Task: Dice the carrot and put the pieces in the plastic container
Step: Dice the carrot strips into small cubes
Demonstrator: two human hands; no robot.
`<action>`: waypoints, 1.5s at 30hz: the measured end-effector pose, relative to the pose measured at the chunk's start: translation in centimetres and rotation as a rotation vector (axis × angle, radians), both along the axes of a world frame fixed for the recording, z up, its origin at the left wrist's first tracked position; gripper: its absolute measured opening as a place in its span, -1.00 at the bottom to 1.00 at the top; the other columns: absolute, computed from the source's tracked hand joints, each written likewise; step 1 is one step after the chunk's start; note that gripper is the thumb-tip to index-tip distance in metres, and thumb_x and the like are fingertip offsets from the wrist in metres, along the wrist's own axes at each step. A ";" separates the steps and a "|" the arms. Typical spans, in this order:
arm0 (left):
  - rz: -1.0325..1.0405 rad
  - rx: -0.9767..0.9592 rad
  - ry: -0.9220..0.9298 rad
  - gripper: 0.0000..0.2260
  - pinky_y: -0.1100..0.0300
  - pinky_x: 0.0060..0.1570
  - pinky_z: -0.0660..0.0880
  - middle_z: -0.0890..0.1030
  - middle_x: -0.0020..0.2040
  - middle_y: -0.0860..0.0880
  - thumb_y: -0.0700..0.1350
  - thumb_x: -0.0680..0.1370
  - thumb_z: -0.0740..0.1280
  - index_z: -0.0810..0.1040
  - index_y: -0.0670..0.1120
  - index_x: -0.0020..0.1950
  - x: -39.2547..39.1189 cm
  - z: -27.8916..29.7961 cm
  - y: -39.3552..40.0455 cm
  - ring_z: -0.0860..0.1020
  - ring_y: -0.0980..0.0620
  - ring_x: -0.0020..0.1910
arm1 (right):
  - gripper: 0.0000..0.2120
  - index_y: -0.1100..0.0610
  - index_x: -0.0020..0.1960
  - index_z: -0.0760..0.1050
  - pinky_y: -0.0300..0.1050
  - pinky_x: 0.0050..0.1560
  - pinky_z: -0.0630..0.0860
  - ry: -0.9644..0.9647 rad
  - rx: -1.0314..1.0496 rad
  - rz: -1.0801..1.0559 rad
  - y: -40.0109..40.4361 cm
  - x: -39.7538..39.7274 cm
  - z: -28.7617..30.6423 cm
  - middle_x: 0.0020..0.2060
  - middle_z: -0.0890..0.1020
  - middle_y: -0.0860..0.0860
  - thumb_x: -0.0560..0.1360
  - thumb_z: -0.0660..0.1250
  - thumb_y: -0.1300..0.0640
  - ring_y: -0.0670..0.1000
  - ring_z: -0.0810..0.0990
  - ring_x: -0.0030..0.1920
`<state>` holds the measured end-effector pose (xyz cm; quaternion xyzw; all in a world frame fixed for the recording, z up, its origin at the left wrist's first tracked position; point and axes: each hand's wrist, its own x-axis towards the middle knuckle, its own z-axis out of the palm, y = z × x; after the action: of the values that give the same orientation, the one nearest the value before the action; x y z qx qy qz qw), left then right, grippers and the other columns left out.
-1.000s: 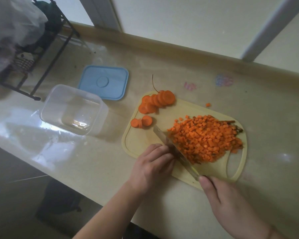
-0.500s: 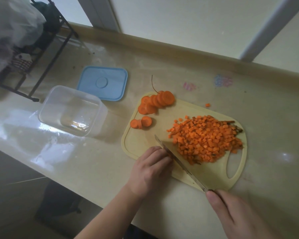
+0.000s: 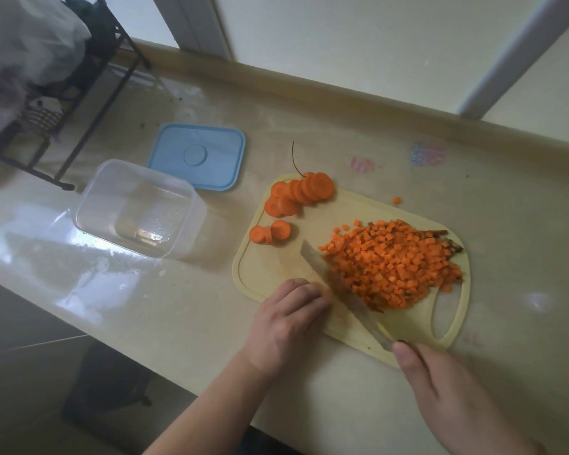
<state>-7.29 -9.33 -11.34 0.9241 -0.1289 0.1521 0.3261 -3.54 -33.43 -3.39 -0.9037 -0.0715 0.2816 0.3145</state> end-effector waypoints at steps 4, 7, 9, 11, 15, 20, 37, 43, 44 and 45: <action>0.021 0.010 0.004 -0.75 -0.01 0.10 0.55 0.63 0.06 -0.18 -0.37 0.44 0.56 0.67 -0.27 0.10 -0.3 0.0 -0.3 0.59 -0.19 0.09 | -0.07 0.01 -0.23 0.52 -0.16 -0.23 0.45 0.052 0.008 -0.016 -0.4 0.3 0.6 -0.25 0.62 -0.23 0.18 -0.30 -0.68 -0.19 0.58 -0.26; 0.027 -0.013 0.015 -0.78 -0.01 0.08 0.55 0.61 0.07 -0.18 -0.37 0.46 0.54 0.66 -0.28 0.09 -0.3 0.1 -0.4 0.58 -0.19 0.09 | -0.07 0.07 -0.25 0.50 -0.21 -0.21 0.43 0.064 0.035 0.013 0.0 -0.1 1.3 -0.32 0.62 -0.16 0.20 -0.27 -0.67 -0.21 0.57 -0.27; 0.030 -0.034 0.025 -0.78 -0.01 0.08 0.55 0.60 0.08 -0.17 -0.38 0.45 0.53 0.66 -0.28 0.07 -0.3 0.3 -0.4 0.57 -0.19 0.09 | -0.02 0.11 -0.20 0.52 -0.19 -0.18 0.44 0.068 0.031 0.032 0.0 -0.4 1.6 -0.32 0.63 -0.10 0.19 -0.28 -0.68 -0.20 0.57 -0.29; 0.021 -0.042 0.027 -0.77 0.00 0.07 0.54 0.60 0.09 -0.17 -0.41 0.44 0.53 0.66 -0.28 0.07 -0.3 0.4 -0.4 0.57 -0.20 0.07 | 0.00 0.10 -0.17 0.54 -0.16 -0.16 0.46 0.066 0.020 0.051 -0.2 -0.5 1.6 -0.29 0.65 -0.08 0.18 -0.29 -0.68 -0.21 0.58 -0.25; 0.001 -0.029 0.037 -0.78 0.01 0.09 0.54 0.62 0.10 -0.16 -0.42 0.47 0.48 0.65 -0.27 0.09 -0.3 0.4 -0.1 0.57 -0.19 0.09 | 0.00 0.04 -0.14 0.54 -0.26 -0.12 0.47 0.092 -0.004 0.090 -0.5 -0.6 1.8 -0.26 0.65 -0.15 0.16 -0.33 -0.69 -0.25 0.59 -0.20; -0.001 -0.040 0.045 -0.77 0.01 0.13 0.56 0.64 0.13 -0.17 -0.40 0.49 0.46 0.67 -0.27 0.13 -0.5 0.2 0.1 0.59 -0.17 0.14 | -0.08 0.05 0.03 0.56 -0.26 0.01 0.44 0.053 -0.093 0.149 -1.0 -0.9 1.7 -0.10 0.70 -0.07 0.30 -0.31 -0.54 -0.23 0.53 0.02; 0.046 -0.051 0.020 -0.84 0.09 0.13 0.55 0.65 0.08 -0.11 -0.36 0.53 0.44 0.69 -0.23 0.09 -0.8 -0.1 0.4 0.59 -0.11 0.10 | -0.15 -0.05 -0.17 0.49 -0.20 -0.24 0.45 0.046 0.030 0.043 -0.1 0.5 1.3 -0.34 0.61 -0.16 0.22 -0.27 -0.67 -0.18 0.57 -0.28; 0.099 -0.055 -0.031 -0.74 0.07 0.08 0.53 0.66 0.06 -0.11 -0.16 0.70 0.24 0.69 -0.23 0.05 -1.3 0.7 0.4 0.58 -0.15 0.06 | -0.02 0.11 -0.15 0.54 -0.15 -0.15 0.49 0.046 0.013 0.059 -0.3 -0.5 1.7 -0.25 0.65 -0.05 0.22 -0.26 -0.67 -0.17 0.59 -0.20; 0.096 -0.064 -0.026 -0.75 0.06 0.06 0.54 0.65 0.06 -0.12 -0.18 0.70 0.24 0.69 -0.25 0.05 -1.4 0.7 0.4 0.58 -0.17 0.04 | -0.01 0.10 -0.13 0.54 -0.12 -0.12 0.50 0.048 -0.001 0.072 -0.3 -0.6 1.6 -0.24 0.66 -0.05 0.21 -0.28 -0.67 -0.17 0.59 -0.17; 0.087 -0.073 -0.020 -0.77 0.05 0.05 0.54 0.65 0.05 -0.13 -0.20 0.69 0.24 0.68 -0.26 0.06 -1.4 0.7 0.4 0.58 -0.17 0.04 | 0.00 0.10 -0.12 0.54 -0.11 -0.11 0.51 0.049 -0.014 0.081 -0.4 -0.7 1.5 -0.23 0.66 -0.06 0.20 -0.29 -0.67 -0.17 0.59 -0.15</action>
<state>-8.68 -8.90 -10.68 0.9146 -0.0864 0.1801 0.3515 -4.24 -33.80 -1.93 -0.8951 -0.0983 0.3166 0.2980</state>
